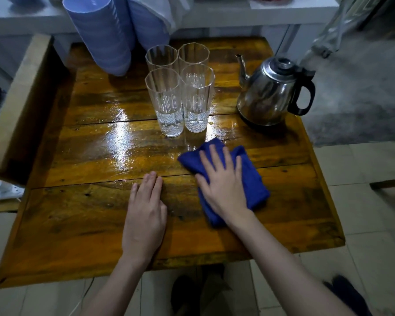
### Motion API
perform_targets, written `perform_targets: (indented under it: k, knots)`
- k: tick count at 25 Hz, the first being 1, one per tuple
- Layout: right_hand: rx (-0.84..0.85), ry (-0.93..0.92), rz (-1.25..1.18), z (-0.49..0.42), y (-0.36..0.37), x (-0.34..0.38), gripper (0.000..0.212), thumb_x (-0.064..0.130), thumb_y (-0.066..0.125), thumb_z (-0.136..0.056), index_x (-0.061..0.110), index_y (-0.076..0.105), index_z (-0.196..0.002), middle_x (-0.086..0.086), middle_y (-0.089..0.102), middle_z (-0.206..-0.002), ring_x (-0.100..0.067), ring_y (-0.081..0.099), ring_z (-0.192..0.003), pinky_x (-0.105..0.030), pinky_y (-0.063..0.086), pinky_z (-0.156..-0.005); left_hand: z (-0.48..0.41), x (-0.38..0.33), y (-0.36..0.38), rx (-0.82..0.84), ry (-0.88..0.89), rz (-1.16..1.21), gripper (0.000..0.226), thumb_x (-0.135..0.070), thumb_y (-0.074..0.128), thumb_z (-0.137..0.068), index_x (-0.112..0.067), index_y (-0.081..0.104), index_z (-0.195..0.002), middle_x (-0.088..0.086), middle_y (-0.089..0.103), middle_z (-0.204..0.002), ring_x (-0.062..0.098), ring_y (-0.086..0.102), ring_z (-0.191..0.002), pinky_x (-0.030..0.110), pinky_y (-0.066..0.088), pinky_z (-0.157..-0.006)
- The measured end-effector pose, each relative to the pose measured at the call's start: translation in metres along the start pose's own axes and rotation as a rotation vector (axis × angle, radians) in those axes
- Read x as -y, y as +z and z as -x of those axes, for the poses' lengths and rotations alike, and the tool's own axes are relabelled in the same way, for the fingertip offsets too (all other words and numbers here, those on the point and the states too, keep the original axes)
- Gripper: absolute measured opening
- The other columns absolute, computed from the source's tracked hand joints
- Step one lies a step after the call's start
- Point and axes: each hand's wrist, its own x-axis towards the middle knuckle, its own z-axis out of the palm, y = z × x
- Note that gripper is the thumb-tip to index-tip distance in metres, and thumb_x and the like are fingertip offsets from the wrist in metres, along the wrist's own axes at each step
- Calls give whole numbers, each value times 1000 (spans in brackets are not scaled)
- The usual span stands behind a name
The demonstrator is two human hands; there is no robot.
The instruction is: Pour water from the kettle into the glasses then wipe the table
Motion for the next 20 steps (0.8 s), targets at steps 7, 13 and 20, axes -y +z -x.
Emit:
perform_targets:
  k: [7,13,20]
  knots:
    - [67,-213,-3,83,10,0,64,50,38,-95,30,24,-154,0,18,-163,-24,10,-150,-47,8,-118,-1,2,2,11,9,21,55,-21,27,-93,-7,35,-146,9,32,-154,20,24,-146,42,16,-121]
    - [11,80,10,75,-17,-89,62,52,29,-96,32,21,-154,3,13,-163,-20,7,-151,-48,8,-121,1,0,2,24,11,-15,56,-21,25,-94,-6,31,-148,11,29,-156,23,22,-147,44,15,-121]
    - [91,142,126,53,-36,-86,67,59,17,-96,27,18,-155,-3,15,-163,-27,12,-150,-49,3,-119,-2,2,-12,117,16,8,56,-24,17,-97,-4,32,-147,14,32,-154,27,27,-144,40,17,-119]
